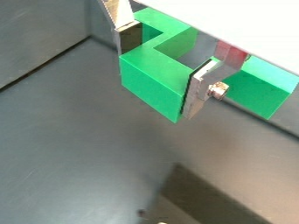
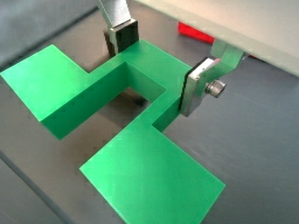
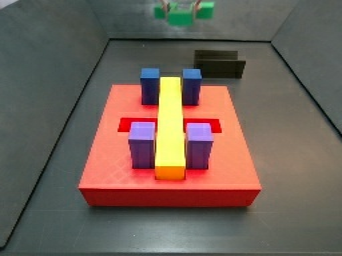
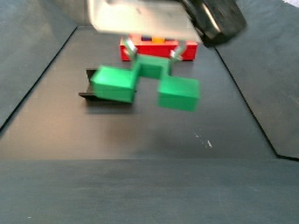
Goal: Pick up the green object. Move up. Place the green object on the fixture. Regrasp the green object. Move to above the board. Insert the green object.
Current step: Place the green object on the fixture.
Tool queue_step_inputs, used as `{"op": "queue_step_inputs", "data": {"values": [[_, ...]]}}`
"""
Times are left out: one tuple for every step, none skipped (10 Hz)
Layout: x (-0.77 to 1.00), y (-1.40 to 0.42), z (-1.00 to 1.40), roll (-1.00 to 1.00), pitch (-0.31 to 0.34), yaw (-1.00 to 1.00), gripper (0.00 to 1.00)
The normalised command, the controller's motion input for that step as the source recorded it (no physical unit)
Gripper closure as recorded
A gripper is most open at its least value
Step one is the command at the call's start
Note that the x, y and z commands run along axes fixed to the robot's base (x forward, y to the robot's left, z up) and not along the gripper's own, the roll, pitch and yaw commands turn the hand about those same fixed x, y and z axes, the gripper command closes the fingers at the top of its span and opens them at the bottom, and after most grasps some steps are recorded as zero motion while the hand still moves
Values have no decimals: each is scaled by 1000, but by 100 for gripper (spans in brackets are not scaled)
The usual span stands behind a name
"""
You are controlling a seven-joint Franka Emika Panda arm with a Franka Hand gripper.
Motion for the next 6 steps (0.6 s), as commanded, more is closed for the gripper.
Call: {"op": "queue_step_inputs", "data": {"values": [[814, 260, 123, -346, 0, -500, 100], [831, 266, 0, -380, 0, -474, 100], [877, 269, 0, -403, 0, -440, 100], [866, 246, 0, -569, -94, -403, 100], [791, 0, 0, -626, -214, -343, 100], [849, -229, 6, -254, 0, -274, 100]]}}
